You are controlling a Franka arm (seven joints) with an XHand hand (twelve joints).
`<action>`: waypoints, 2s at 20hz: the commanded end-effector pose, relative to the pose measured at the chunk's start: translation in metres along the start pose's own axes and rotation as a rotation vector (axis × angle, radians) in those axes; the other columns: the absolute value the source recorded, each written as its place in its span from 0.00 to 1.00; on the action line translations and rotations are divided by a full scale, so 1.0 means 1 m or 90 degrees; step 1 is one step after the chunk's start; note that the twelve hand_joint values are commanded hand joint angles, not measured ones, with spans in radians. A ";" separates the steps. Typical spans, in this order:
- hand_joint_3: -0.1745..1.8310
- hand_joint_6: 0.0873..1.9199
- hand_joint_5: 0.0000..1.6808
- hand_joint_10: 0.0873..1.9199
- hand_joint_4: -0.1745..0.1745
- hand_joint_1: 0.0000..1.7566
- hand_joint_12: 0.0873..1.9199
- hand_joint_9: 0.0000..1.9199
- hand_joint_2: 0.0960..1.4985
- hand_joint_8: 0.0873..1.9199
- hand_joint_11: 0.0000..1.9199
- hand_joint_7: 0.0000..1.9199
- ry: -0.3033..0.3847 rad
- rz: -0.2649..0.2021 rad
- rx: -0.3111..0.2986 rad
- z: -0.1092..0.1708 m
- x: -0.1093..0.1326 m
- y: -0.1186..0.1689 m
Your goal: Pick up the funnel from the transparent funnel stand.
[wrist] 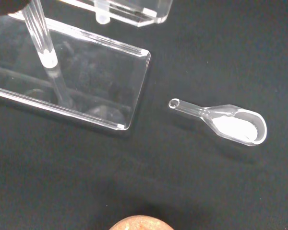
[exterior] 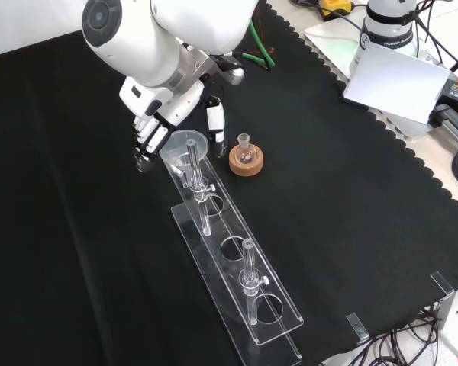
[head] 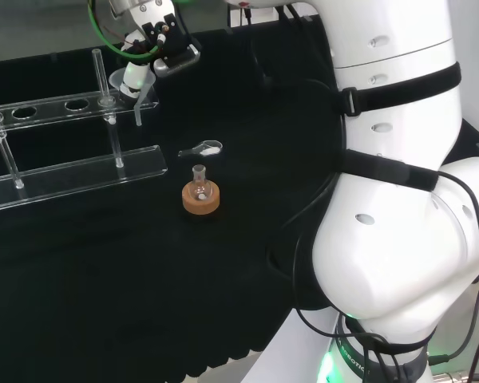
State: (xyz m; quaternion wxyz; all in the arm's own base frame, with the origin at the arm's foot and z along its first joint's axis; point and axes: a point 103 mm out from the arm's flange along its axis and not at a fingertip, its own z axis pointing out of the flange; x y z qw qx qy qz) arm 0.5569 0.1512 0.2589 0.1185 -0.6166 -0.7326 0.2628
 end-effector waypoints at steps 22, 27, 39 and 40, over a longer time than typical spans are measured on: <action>0.33 0.31 0.34 0.16 0.44 0.41 0.65 0.59 0.45 0.32 0.31 0.38 -0.104 0.059 -0.164 -0.038 -0.002 -0.041; 0.33 0.32 0.33 0.16 0.44 0.41 0.65 0.59 0.45 0.32 0.31 0.37 -0.099 0.076 -0.187 -0.049 -0.008 -0.066; 0.33 0.33 0.33 0.17 0.44 0.41 0.65 0.59 0.45 0.32 0.31 0.37 -0.084 0.137 -0.218 -0.049 -0.031 -0.143; 0.33 0.33 0.33 0.17 0.44 0.41 0.65 0.59 0.45 0.32 0.31 0.37 -0.084 0.144 -0.220 -0.047 -0.035 -0.149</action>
